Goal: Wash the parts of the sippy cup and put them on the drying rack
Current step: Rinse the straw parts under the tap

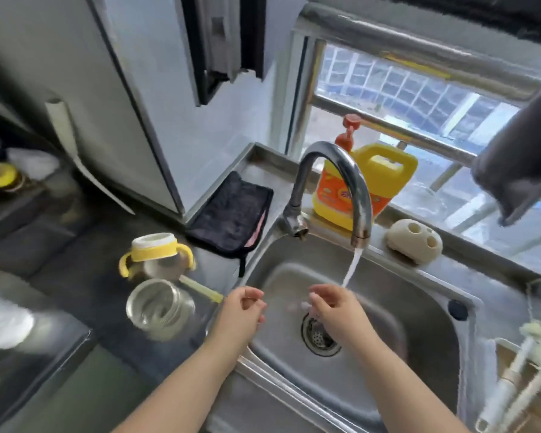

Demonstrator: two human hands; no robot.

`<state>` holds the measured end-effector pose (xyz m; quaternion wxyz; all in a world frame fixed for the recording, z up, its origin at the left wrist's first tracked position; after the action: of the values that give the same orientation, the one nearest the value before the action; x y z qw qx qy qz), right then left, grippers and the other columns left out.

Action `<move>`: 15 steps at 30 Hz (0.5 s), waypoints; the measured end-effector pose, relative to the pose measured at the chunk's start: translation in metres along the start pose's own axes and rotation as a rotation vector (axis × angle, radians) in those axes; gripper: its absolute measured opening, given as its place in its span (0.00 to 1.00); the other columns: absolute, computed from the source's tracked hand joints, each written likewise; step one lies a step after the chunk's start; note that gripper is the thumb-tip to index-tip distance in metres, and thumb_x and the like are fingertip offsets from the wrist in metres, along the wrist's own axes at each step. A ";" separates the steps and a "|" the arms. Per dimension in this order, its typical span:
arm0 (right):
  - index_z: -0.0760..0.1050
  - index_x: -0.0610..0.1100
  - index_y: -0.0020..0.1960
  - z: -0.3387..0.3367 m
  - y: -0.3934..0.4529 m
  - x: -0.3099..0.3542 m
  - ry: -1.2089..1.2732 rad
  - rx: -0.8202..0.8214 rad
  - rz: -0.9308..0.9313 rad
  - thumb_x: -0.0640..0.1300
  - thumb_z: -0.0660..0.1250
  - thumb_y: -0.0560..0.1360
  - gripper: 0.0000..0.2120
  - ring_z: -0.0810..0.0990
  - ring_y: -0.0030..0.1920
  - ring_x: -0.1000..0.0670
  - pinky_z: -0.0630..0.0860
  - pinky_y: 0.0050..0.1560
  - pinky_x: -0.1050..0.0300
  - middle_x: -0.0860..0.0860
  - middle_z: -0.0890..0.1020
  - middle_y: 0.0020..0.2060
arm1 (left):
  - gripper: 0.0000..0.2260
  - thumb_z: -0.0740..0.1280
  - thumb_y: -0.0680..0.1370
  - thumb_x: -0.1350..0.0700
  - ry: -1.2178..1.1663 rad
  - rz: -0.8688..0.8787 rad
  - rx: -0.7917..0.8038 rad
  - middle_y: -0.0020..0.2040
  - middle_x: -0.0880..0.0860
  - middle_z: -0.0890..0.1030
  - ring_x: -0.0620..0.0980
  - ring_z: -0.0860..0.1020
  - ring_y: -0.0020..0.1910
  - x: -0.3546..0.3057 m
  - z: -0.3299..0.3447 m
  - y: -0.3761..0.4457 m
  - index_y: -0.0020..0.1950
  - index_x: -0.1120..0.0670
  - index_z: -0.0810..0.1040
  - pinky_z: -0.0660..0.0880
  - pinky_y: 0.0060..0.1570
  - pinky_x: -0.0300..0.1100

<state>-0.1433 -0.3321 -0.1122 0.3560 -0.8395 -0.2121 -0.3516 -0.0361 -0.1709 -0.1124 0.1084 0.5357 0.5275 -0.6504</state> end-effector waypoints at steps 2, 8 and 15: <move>0.78 0.46 0.56 0.016 0.003 0.014 -0.153 0.033 -0.078 0.44 0.65 0.77 0.09 0.80 0.46 0.55 0.71 0.48 0.65 0.52 0.83 0.46 | 0.10 0.63 0.77 0.67 0.024 0.022 -0.056 0.40 0.54 0.78 0.49 0.76 0.33 0.006 -0.018 -0.002 0.43 0.52 0.74 0.73 0.38 0.41; 0.76 0.46 0.62 0.101 0.003 0.073 -0.498 0.248 -0.391 0.44 0.65 0.76 0.14 0.77 0.55 0.48 0.71 0.55 0.61 0.48 0.79 0.54 | 0.09 0.64 0.77 0.63 0.146 0.039 -0.164 0.38 0.48 0.79 0.50 0.78 0.40 0.015 -0.058 -0.011 0.42 0.50 0.75 0.74 0.45 0.41; 0.74 0.39 0.55 0.173 0.014 0.099 -0.824 0.284 -0.511 0.46 0.64 0.76 0.12 0.72 0.56 0.43 0.69 0.50 0.55 0.44 0.74 0.54 | 0.08 0.66 0.74 0.63 0.181 0.006 -0.249 0.36 0.51 0.80 0.57 0.80 0.41 0.042 -0.086 -0.021 0.40 0.50 0.75 0.77 0.46 0.53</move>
<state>0.0070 -0.2019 -0.1317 0.2561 -0.7731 -0.5793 -0.0348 -0.0174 -0.0757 -0.1231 0.1280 0.5759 0.6102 -0.5288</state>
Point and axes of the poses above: each hand's wrist, its own y-axis towards the middle knuckle, its own z-axis out of the palm, x = y × z, the point moved 6 cm from there along y, towards the middle knuckle
